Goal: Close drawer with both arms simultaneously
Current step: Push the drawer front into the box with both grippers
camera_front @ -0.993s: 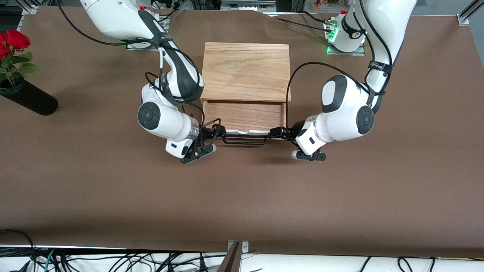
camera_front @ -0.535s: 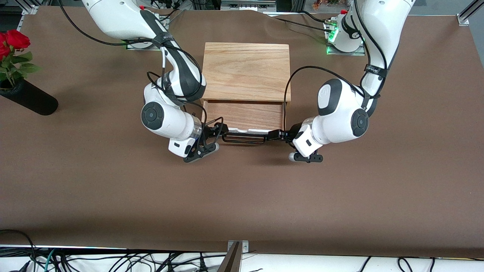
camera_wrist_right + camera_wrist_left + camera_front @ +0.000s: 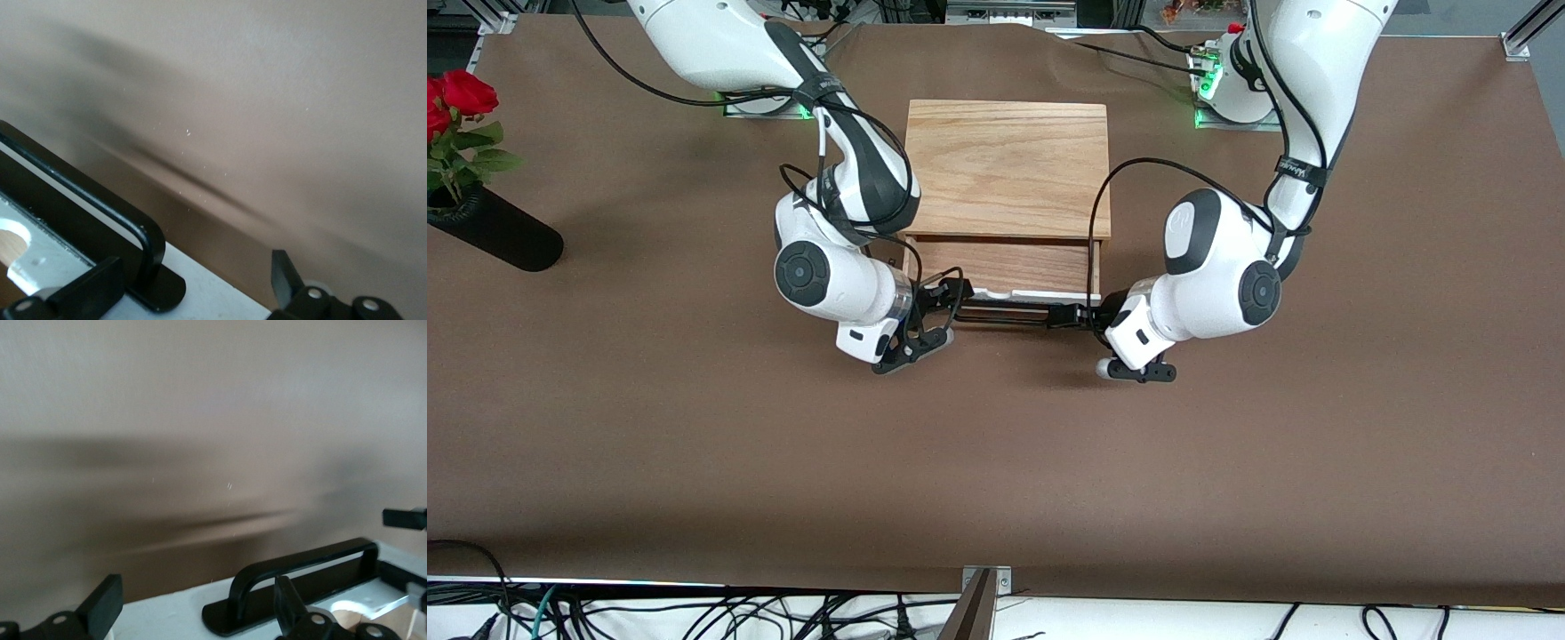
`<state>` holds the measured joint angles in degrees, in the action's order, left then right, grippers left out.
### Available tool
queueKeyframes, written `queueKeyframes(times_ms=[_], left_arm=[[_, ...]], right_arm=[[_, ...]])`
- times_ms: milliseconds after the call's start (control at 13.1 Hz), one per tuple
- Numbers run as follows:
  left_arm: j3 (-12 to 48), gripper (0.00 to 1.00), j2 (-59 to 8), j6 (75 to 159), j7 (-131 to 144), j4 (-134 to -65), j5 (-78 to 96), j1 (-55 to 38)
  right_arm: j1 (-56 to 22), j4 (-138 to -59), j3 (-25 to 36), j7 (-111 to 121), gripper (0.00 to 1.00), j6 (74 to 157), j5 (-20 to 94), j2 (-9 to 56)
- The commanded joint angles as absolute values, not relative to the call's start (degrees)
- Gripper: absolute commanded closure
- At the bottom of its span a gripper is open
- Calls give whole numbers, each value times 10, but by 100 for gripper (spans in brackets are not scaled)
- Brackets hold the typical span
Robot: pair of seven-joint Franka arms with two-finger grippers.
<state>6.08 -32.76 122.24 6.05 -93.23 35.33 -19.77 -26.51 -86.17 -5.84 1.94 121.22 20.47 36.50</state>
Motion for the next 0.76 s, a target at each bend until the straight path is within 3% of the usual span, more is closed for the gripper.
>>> queueKeyframes(times_ms=[0,535,688], left_arm=[[56,0,-323,1139,53,-941,358,-207],[56,0,-302,978,53,-953,352,-208],[63,0,-296,974,54,-975,348,-208]], right_arm=[[-279,-860,-59,19,0,1180,216,367],[-279,-860,-60,19,0,1112,216,364],[-279,-858,-59,20,0,1077,216,364]])
